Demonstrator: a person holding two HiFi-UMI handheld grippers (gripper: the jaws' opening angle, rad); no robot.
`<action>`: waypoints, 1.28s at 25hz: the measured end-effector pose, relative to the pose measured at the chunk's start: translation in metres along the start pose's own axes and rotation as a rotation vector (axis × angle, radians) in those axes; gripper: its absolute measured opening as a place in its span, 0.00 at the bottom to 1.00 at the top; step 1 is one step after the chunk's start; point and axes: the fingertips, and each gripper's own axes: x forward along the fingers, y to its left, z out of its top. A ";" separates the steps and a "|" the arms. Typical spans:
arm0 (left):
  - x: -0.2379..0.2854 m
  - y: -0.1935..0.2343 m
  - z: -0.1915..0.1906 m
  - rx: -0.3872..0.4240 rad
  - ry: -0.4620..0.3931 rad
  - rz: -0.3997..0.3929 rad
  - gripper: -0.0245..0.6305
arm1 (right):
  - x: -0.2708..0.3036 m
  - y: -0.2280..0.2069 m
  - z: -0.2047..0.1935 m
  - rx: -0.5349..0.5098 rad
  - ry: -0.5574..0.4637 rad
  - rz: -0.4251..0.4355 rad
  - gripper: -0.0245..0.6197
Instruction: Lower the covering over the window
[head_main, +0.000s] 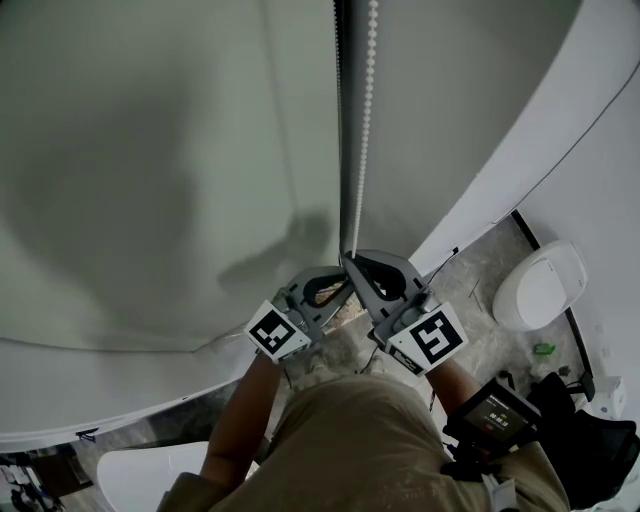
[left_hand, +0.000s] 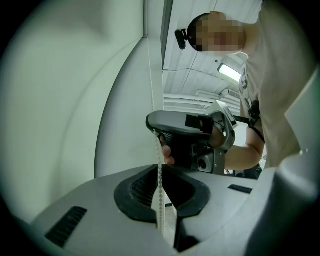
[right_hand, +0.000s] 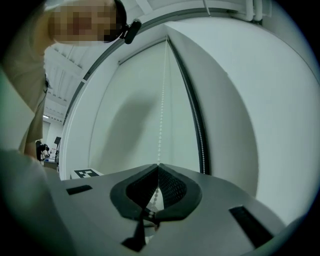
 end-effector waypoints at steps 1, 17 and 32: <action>-0.005 0.001 -0.003 -0.022 -0.011 -0.013 0.07 | -0.001 -0.002 -0.002 0.014 -0.002 -0.008 0.05; -0.008 0.019 0.104 0.020 -0.171 -0.021 0.20 | 0.005 0.014 -0.045 0.109 0.068 0.045 0.05; -0.022 0.025 0.058 0.057 -0.083 0.036 0.06 | -0.022 0.010 -0.001 0.105 -0.137 0.075 0.21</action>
